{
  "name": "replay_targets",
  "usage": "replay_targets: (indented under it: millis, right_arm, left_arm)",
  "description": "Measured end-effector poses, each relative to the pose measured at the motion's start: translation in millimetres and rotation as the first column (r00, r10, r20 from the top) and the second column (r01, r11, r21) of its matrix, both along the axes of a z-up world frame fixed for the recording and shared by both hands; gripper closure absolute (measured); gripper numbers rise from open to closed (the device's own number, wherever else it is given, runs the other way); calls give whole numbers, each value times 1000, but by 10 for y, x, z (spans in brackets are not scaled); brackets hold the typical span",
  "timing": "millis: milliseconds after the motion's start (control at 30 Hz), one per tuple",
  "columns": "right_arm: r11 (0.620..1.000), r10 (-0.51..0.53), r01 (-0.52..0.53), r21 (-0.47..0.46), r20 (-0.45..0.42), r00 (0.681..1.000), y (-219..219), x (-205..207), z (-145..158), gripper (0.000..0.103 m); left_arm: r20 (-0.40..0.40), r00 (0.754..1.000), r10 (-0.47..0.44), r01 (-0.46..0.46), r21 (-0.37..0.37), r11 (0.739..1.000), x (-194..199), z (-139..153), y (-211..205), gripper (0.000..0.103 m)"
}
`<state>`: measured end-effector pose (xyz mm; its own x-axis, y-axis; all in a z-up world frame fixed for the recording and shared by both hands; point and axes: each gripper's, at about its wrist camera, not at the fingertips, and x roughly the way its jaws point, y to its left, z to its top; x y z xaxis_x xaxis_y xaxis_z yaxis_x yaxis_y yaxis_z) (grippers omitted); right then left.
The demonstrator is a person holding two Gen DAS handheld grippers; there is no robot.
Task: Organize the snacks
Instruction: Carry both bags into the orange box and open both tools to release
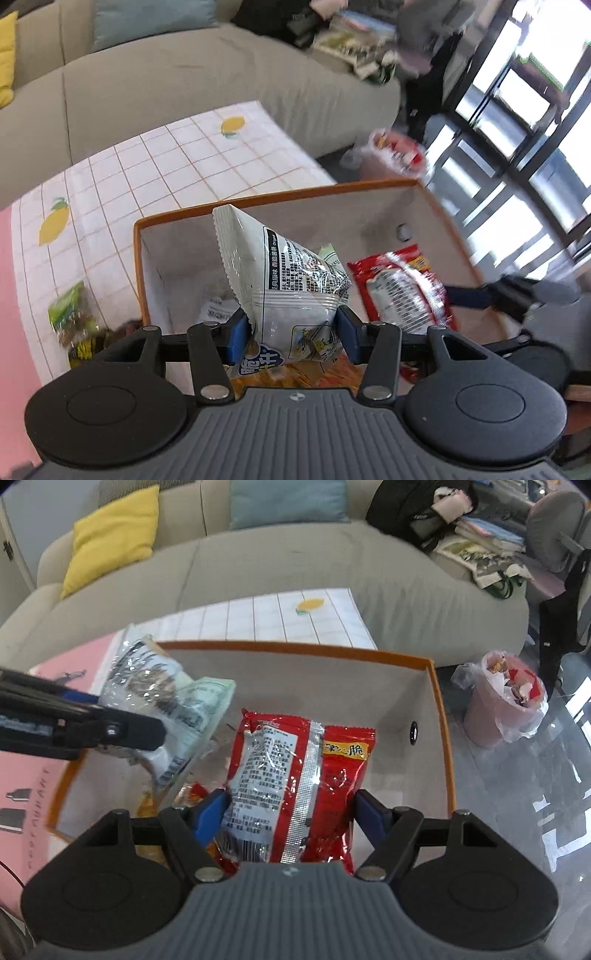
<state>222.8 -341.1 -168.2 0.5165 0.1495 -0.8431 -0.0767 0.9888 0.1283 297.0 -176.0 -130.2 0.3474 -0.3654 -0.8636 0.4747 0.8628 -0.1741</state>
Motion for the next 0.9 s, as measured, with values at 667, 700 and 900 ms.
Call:
replay_targets:
  millis: [667, 700, 900]
  right_arm:
    - [997, 41, -49, -52, -138, 990, 87, 720, -484, 29]
    - [998, 43, -50, -45, -146, 988, 81, 737, -505, 29]
    - [999, 41, -44, -19, -149, 988, 70, 765, -523, 24]
  left_arm:
    - [-67, 998, 19, -12, 103, 995, 431, -487, -213, 32]
    - [-70, 997, 20, -13, 100, 995, 437, -486, -205, 30]
    - [-41, 999, 21, -17, 98, 995, 450, -366, -149, 17]
